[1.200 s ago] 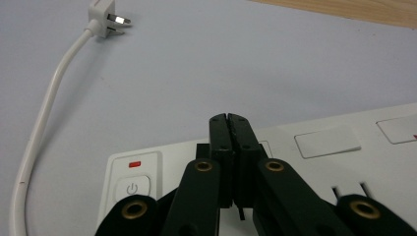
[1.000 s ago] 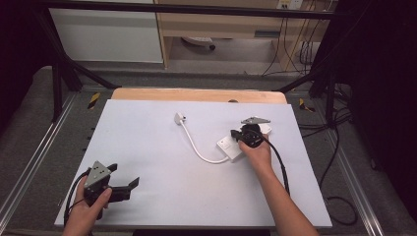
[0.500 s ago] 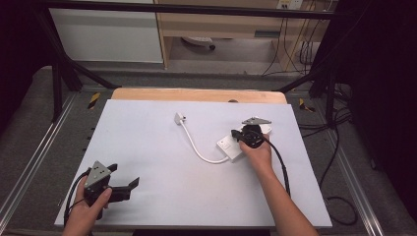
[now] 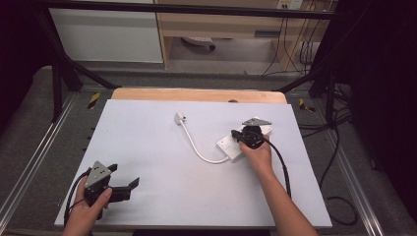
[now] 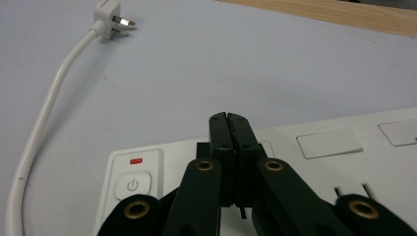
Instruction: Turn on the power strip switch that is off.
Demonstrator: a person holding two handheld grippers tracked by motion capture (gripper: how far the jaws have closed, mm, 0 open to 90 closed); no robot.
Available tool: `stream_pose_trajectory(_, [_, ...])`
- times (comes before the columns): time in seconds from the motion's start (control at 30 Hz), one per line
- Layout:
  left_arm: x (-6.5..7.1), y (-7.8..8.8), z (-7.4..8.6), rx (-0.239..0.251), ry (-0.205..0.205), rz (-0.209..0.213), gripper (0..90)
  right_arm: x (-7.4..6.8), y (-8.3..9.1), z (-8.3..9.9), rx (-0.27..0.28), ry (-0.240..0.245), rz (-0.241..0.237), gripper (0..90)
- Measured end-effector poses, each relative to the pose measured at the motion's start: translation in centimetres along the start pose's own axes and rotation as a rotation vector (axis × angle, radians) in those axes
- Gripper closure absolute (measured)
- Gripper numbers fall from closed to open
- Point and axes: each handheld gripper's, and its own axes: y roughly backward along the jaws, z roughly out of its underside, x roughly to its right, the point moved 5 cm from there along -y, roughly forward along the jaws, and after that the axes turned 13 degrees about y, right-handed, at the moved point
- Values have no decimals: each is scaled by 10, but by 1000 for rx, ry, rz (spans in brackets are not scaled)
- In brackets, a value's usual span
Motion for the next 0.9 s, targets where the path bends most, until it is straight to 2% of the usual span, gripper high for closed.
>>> stream_pose_trajectory(0.33, [0, 0, 0, -2, 2, -4, 57, -4, -1, 2, 5, 32, 3, 900])
stream_pose_trajectory(0.9, [-1, 0, -1, -1, 3, -7, 57, -6, -3, 0, -4, 26, -1, 900])
